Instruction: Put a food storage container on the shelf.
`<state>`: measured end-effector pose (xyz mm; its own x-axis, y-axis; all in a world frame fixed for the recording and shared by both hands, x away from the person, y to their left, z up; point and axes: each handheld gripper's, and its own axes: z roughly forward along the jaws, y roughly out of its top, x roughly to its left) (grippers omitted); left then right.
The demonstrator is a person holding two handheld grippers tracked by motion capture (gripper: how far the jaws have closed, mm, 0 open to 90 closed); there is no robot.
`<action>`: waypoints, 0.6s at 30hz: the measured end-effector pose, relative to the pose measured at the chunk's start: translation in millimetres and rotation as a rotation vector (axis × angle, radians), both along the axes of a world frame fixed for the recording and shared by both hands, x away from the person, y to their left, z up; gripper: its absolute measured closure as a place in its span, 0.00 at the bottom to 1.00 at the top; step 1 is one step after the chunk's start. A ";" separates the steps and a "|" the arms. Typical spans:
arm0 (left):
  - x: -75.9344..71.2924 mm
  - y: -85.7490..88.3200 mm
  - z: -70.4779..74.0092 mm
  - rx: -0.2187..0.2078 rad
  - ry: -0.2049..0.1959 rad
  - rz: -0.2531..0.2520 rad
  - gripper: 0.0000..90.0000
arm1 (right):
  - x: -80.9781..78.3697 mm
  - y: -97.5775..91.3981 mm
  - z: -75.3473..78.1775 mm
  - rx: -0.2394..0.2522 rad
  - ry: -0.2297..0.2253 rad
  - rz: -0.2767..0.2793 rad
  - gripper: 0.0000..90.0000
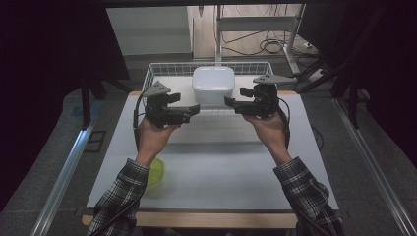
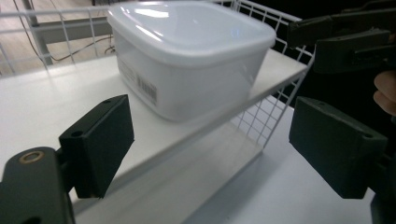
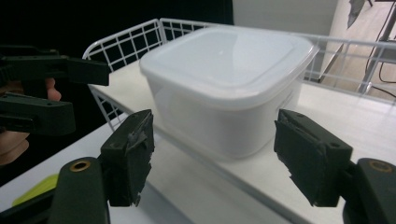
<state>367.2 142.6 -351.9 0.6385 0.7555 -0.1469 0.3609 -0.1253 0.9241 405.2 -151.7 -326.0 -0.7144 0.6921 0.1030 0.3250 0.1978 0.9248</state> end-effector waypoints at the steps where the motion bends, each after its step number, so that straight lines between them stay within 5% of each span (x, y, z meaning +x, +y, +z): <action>1: -2.6 -0.3 -2.4 0.012 -0.001 -0.001 0.13 | -1.3 0.0 -1.4 -0.004 0.000 0.003 0.31; 12: -23.8 -1.3 -24.3 0.109 -0.010 -0.046 0.05 | -18.5 -7.3 -24.2 -0.020 0.016 0.027 0.23; 18: -34.3 -1.9 -36.7 0.102 -0.017 -0.076 0.03 | -29.7 -9.1 -36.2 -0.035 0.021 0.056 0.17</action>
